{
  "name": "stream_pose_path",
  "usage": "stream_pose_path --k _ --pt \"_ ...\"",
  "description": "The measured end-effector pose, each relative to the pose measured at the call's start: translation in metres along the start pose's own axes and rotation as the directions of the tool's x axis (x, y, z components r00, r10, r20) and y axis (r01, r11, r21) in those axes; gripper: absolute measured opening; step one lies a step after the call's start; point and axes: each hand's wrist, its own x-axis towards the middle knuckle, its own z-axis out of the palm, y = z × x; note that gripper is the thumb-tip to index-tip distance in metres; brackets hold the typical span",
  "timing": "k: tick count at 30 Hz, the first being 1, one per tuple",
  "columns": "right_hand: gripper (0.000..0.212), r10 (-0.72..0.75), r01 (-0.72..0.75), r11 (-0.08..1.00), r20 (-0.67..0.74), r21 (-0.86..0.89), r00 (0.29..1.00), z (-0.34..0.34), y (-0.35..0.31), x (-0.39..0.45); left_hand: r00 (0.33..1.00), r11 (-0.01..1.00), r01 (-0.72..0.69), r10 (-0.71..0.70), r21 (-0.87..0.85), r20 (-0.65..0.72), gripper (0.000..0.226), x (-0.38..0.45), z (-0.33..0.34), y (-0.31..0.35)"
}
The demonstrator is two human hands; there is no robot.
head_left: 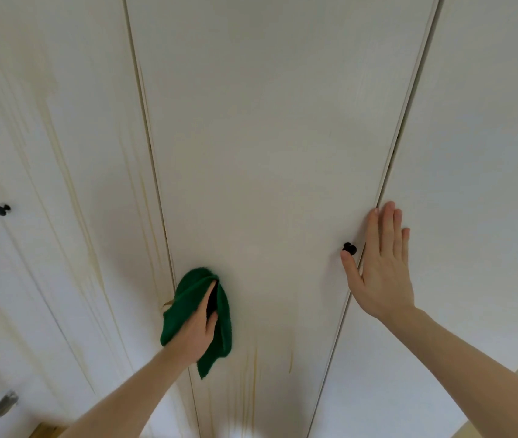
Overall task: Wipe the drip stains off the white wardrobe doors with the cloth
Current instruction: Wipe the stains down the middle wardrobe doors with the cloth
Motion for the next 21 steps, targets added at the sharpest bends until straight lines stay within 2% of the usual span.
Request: stream_pose_path --k 2,4,7,10,12,16,21 --pt "0.084 -0.008 0.008 1.0 0.001 0.002 1.0 -0.001 0.0 0.0 0.998 0.999 -0.046 0.045 -0.027 -0.044 0.067 0.018 -0.023 0.016" --pt "0.083 -0.01 0.01 1.0 -0.002 0.006 1.0 -0.002 0.001 -0.001 0.984 0.995 -0.091 0.085 -0.032 -0.155 0.068 0.04 -0.047 0.03" --pt "0.083 -0.01 0.01 1.0 -0.008 0.019 1.0 -0.001 0.0 -0.002 0.953 0.987 -0.158 0.155 0.01 -0.259 0.074 0.071 -0.079 0.041" --pt "0.082 -0.01 0.011 1.0 -0.023 0.029 1.0 0.0 0.001 -0.001 0.928 0.99 -0.132 0.106 -0.049 -0.358 0.085 0.094 -0.09 0.042" --pt "0.082 -0.008 0.009 1.0 -0.029 0.03 1.0 0.001 0.001 0.0 0.934 0.987 -0.065 0.009 -0.146 -0.357 0.088 0.097 -0.085 0.04" --pt "0.082 0.0 0.001 1.0 -0.035 0.029 0.999 0.004 0.001 0.001 0.941 0.995 -0.014 -0.02 -0.098 -0.338 0.086 0.078 -0.054 0.029" --pt "0.085 0.018 -0.017 0.999 -0.056 0.027 0.998 0.01 0.0 0.002 0.959 0.985 0.107 -0.139 -0.138 -0.247 0.093 0.044 -0.01 0.022"
